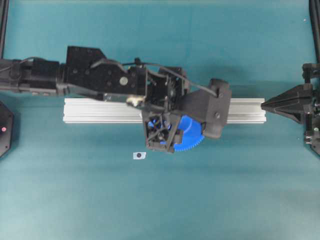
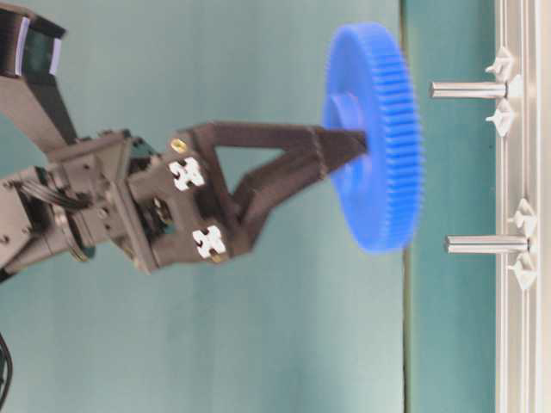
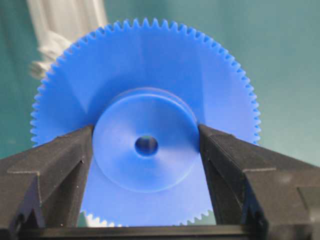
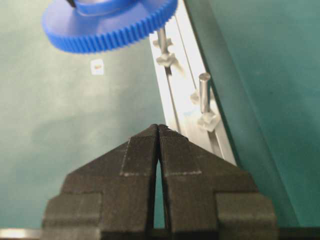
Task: Find the location of the shaft and insert the large gear.
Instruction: 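Carry the gear over the rail toward the left metal shaft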
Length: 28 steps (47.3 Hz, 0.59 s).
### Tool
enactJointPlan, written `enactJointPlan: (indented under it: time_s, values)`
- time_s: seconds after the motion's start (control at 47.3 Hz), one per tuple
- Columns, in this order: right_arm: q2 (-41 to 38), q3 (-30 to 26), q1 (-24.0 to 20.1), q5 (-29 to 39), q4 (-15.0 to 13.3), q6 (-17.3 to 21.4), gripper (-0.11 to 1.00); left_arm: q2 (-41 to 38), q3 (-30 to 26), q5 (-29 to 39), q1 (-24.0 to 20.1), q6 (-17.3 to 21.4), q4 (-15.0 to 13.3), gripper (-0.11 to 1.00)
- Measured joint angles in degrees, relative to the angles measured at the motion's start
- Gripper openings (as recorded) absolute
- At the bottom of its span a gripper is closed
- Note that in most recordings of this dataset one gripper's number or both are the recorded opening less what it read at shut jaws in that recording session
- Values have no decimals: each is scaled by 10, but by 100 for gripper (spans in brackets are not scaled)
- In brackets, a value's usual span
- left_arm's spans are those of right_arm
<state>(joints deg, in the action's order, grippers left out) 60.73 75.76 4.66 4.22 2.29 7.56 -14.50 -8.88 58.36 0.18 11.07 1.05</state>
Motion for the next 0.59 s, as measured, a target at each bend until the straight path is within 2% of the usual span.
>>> enactJointPlan:
  time_s: [0.592]
  values:
    - [11,0,0,18,-3,0,1,-69,-97,18,-35,61,1,70]
